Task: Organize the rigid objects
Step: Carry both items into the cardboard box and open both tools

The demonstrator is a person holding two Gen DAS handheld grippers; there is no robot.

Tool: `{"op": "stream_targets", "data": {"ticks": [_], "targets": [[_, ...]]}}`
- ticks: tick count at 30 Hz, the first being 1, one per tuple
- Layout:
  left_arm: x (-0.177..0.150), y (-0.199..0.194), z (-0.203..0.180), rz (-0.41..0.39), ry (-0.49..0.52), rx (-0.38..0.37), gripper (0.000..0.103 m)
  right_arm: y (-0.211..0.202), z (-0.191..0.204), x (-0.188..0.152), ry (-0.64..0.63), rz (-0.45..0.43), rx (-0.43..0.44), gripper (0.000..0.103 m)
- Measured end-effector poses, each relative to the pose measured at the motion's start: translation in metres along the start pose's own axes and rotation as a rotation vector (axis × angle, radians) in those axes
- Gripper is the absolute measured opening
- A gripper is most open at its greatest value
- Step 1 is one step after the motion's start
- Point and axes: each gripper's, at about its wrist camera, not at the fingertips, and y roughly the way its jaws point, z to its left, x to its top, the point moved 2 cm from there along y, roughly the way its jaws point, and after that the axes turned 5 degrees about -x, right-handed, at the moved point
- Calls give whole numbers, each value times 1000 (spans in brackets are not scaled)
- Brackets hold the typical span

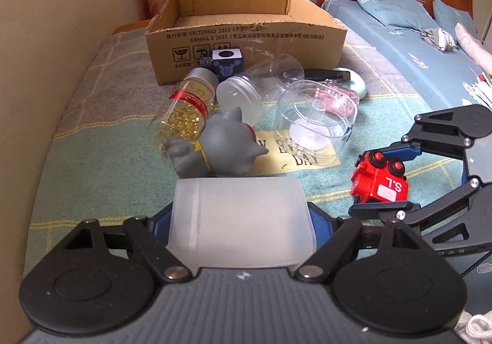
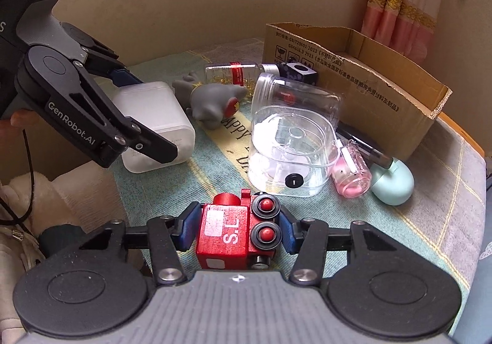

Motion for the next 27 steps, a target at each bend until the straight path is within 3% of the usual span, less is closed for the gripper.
{"op": "stream_targets", "data": {"ticks": [10,16,21,27], "targets": [[27,-25,-14,-51,79,-74,83,-26,-17,8,28,-22,-41,57],[81,-30,-9,-138,111,-60,83,-41,-44,31,76,-76,-89,57],[140,-17,1,-199,135,0,84,-44,-72,59,118,-113,-158,57],[198,16,21,-214,121,69,84,-41,-103,89,173,-142,-218,57]]}}
